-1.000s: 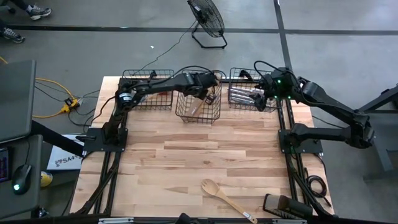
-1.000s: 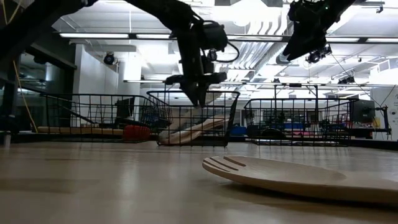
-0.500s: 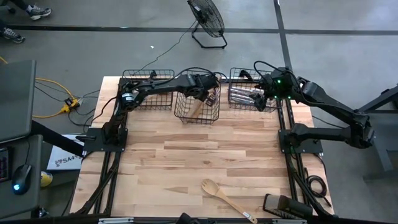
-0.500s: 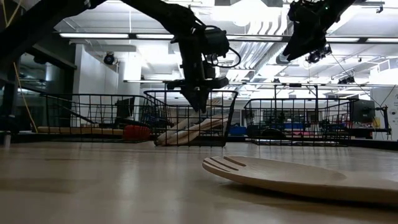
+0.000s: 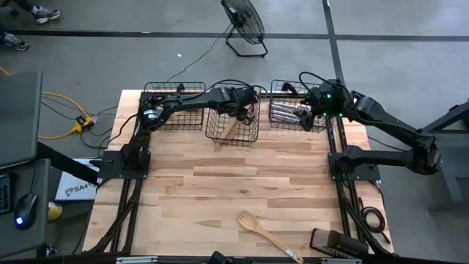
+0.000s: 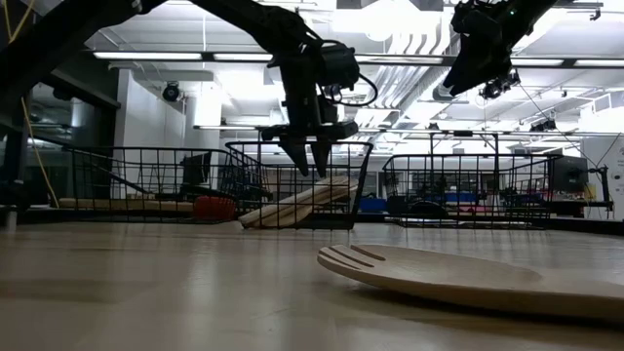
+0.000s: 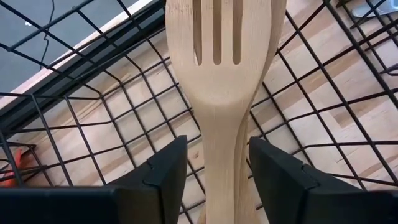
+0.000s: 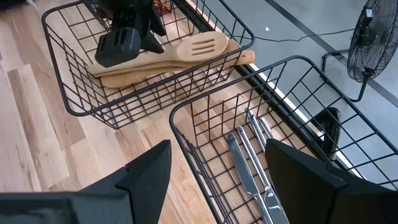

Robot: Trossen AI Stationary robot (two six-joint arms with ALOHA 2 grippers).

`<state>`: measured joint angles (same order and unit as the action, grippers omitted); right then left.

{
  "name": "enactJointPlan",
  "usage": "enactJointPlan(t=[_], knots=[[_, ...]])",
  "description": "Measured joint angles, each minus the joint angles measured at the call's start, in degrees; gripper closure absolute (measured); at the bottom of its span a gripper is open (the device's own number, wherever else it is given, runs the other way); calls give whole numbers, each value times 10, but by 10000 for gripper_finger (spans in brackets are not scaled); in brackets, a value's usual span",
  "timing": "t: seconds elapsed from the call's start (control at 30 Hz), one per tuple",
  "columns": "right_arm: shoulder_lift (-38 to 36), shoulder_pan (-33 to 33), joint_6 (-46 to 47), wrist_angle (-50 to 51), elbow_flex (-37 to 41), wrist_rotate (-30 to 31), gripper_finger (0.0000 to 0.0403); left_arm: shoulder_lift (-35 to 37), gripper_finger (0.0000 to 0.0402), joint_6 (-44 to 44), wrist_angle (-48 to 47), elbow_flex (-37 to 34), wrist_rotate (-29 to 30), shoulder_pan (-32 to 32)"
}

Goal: Pick & Place Kitchen Items
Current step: Put the brown serving spoon into the middle wire basket

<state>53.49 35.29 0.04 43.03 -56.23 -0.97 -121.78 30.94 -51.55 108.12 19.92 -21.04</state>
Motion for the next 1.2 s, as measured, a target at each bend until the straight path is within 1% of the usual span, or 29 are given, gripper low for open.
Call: enactJointPlan(t=[0.17, 0.27, 0.37, 0.5, 0.6, 0.7, 0.87, 0.97, 1.2], knots=[[0, 0, 1, 0, 0, 0, 151, 0, 231, 0, -1, 0, -2, 0], [0, 0, 0, 0, 0, 0, 151, 0, 230, 1, -2, 0, -14, 0], [0, 0, 0, 0, 0, 0, 151, 5, 230, 1, -29, 12, -18, 0], [0, 0, -2, 0, 0, -5, 151, 5, 230, -8, -59, 49, -18, 0], [0, 0, -3, 0, 0, -8, 151, 5, 230, -24, -74, 90, -14, 0], [0, 0, -3, 1, 0, -11, 151, 5, 230, -39, -113, 133, -10, 0], [-3, 0, -12, 2, 0, -23, 151, 7, 230, -54, -180, 204, 5, 0], [-11, 0, -14, 3, 0, -26, 151, 13, 230, -54, -216, 234, 33, 8], [-43, 0, -13, 3, 0, -58, 151, 43, 229, -35, -321, 244, 76, 38]])
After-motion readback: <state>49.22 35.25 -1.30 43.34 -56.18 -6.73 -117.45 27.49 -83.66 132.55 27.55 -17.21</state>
